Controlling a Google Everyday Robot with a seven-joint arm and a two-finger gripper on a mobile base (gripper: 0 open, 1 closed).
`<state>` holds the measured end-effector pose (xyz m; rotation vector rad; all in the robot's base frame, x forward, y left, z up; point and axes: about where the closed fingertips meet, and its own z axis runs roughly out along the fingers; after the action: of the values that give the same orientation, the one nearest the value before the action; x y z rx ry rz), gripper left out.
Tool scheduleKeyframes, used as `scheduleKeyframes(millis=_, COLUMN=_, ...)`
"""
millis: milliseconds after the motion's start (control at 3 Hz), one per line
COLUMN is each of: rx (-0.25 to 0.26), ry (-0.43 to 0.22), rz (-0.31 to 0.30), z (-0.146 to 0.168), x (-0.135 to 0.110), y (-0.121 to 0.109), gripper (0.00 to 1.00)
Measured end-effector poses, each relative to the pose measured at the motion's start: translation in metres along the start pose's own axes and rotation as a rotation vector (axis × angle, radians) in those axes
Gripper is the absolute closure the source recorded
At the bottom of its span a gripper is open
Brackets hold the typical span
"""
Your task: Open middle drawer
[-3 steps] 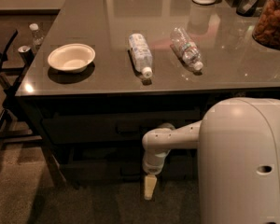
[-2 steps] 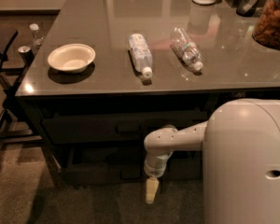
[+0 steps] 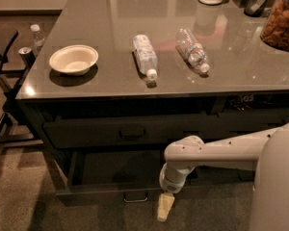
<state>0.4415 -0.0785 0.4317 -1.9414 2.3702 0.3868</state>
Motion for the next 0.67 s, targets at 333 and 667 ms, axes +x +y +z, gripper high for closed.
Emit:
scheduleKeyframes(millis=333, rx=0.0, ry=0.0, rz=0.0, z=0.0, x=0.0, y=0.0, gripper=0.0)
scheduleKeyframes(millis=667, rx=-0.037, ry=0.016, rz=-0.003, z=0.014, x=0.003, y=0.0, gripper=0.0)
